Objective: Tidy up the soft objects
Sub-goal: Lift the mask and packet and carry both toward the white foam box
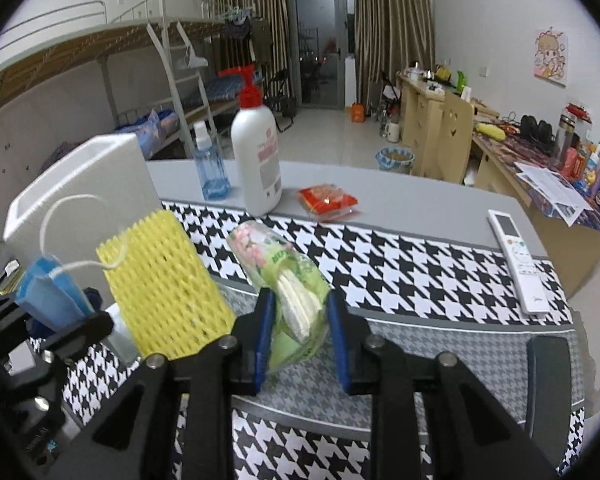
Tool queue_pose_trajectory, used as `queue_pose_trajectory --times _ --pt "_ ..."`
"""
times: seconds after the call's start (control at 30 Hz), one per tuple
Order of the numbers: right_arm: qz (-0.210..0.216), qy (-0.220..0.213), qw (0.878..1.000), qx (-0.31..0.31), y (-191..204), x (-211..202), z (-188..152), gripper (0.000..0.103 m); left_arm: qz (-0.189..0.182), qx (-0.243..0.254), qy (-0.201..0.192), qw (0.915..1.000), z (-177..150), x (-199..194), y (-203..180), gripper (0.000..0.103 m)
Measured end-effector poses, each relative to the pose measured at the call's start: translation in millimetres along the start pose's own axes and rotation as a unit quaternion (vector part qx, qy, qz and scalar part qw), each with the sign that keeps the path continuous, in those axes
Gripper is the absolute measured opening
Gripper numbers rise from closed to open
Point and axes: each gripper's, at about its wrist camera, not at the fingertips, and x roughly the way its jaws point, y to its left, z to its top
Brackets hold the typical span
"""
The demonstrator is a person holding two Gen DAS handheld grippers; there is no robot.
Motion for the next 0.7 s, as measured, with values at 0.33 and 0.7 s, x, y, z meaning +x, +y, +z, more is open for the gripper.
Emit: queue_pose_trajectory --times 0.33,0.7 --pt "0.012 -0.033 0.999 0.001 10 -25 -3 0.031 -0.002 0.019 -0.005 0.9998 0 -10 -4 0.017" --pt "0.017 -0.050 0.999 0.000 16 -40 -6 0.031 0.008 0.004 -0.019 0.9998 7 -24 6 0.017"
